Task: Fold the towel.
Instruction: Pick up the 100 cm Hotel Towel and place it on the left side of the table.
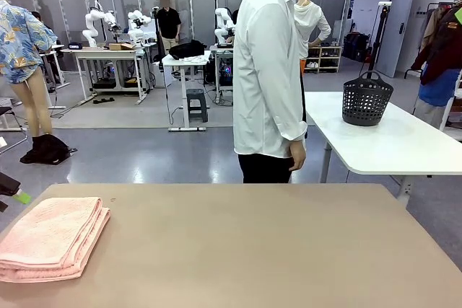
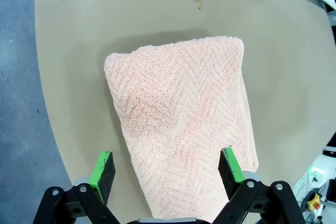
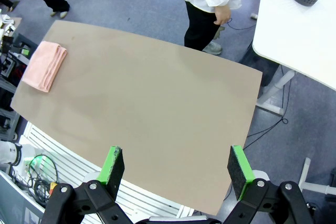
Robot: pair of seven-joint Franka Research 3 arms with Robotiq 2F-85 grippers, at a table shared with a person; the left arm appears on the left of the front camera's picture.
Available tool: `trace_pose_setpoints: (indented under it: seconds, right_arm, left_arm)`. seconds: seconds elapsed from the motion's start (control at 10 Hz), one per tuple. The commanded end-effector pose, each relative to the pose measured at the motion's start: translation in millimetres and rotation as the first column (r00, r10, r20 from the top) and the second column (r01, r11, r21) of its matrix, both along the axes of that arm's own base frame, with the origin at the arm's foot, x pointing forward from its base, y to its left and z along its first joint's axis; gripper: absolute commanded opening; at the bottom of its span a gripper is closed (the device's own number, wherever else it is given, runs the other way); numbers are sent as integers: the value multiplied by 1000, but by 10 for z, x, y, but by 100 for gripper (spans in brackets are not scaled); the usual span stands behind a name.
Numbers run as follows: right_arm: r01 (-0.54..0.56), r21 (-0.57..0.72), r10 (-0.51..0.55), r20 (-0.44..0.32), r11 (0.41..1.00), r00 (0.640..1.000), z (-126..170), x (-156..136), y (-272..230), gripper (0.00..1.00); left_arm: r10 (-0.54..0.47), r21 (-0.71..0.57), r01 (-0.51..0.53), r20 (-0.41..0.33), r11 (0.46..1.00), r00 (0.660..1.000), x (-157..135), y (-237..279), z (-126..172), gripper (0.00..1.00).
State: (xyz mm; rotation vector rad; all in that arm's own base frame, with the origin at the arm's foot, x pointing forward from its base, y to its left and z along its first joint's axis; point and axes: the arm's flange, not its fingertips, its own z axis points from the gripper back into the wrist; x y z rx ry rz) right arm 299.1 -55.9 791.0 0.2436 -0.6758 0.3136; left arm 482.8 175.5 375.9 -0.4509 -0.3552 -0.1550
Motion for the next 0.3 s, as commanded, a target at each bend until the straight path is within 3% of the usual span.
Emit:
trace_pose_setpoints:
  seconds: [0.0,0.2]
  right_arm:
    - [3,-2,-3,-1,1000,1000,10,-3,0,100]
    - [3,-2,-3,-1,1000,1000,10,-3,0,100]
  left_arm:
    - [-2,-4,2,-2,1000,1000,43,18,3,100]
    - [-2,-4,2,-2,1000,1000,43,18,3,100]
